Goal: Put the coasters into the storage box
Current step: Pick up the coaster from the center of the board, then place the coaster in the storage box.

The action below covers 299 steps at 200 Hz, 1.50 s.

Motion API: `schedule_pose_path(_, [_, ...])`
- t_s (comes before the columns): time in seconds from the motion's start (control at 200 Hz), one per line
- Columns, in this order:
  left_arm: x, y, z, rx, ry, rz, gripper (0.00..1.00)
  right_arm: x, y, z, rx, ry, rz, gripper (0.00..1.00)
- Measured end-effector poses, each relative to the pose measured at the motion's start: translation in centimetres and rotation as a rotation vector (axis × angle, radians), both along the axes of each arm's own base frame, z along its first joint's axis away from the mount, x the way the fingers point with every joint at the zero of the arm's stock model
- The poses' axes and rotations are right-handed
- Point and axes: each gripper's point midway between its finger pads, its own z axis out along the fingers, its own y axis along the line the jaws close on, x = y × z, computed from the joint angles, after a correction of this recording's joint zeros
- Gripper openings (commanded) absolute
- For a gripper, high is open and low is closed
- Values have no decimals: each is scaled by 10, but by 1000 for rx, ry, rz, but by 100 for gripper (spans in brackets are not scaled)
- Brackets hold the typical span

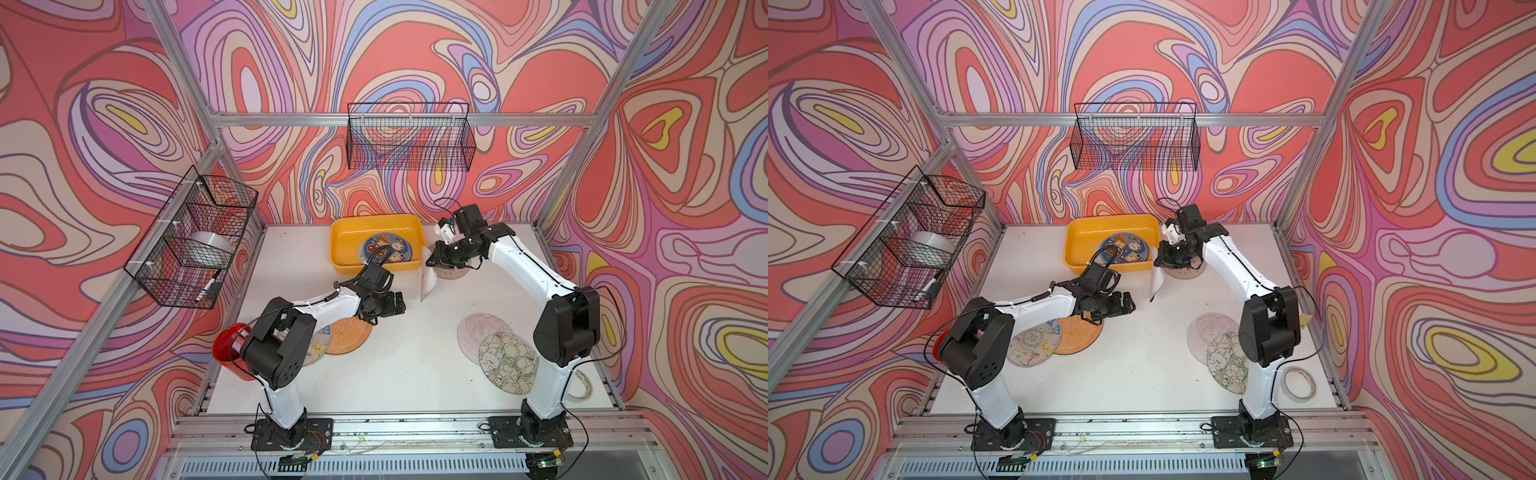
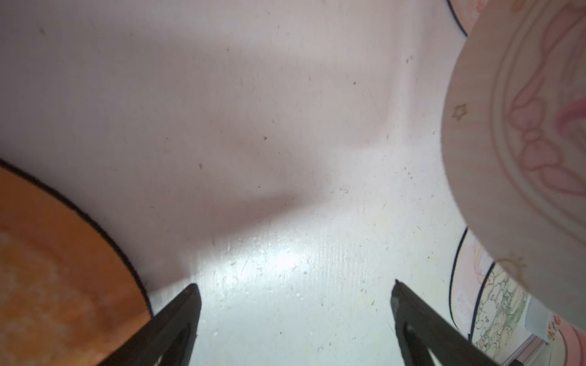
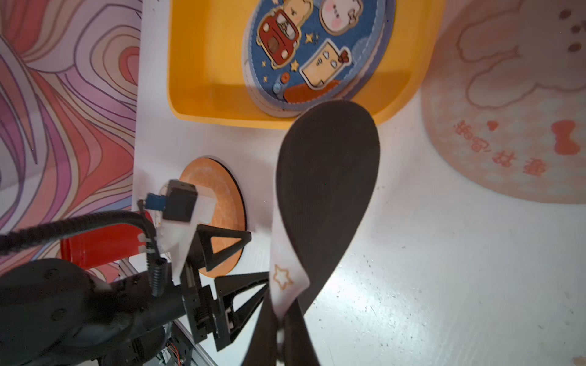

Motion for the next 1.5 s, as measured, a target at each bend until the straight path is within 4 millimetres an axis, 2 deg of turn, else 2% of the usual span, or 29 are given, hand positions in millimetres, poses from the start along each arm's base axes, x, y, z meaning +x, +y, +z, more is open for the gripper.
schedule_pose_path(0.115, [-1, 5, 2, -12, -7, 10, 96, 12, 9, 30, 36, -59, 4, 0])
schedule_pose_path(0.225, [-3, 10, 1, -18, -3, 22, 97, 28, 24, 50, 74, -105, 17, 0])
schedule_pose_path(0.306, [-6, 12, 1, -22, 0, 26, 97, 42, 38, 57, 97, -129, 30, 0])
schedule_pose_path(0.401, [-7, 13, 3, -29, -5, 28, 98, 60, 57, 56, 126, -144, 45, 0])
schedule_pose_path(0.501, [-7, 13, 7, -36, -14, 28, 98, 79, 77, 44, 163, -144, 53, 0])
schedule_pose_path(0.636, [-9, 15, 10, -41, -23, 30, 98, 103, 102, 17, 218, -126, 52, 0])
schedule_pose_path(0.826, [-15, 19, 8, -37, -17, 32, 99, 120, 126, -15, 288, -104, 53, 0])
schedule_pose_path(1.032, [-15, 21, 7, -34, -14, 36, 99, 131, 132, -42, 299, -100, 49, 0])
schedule_pose_path(1.212, [-15, 22, 7, -33, -14, 37, 99, 136, 120, -70, 228, -64, 4, 0])
schedule_pose_path(1.352, [-15, 22, 7, -33, -14, 37, 99, 138, 107, -83, 161, -53, -32, 35])
schedule_pose_path(1.498, [-15, 22, 7, -32, -14, 37, 100, 135, 90, -104, 67, -32, -58, 48])
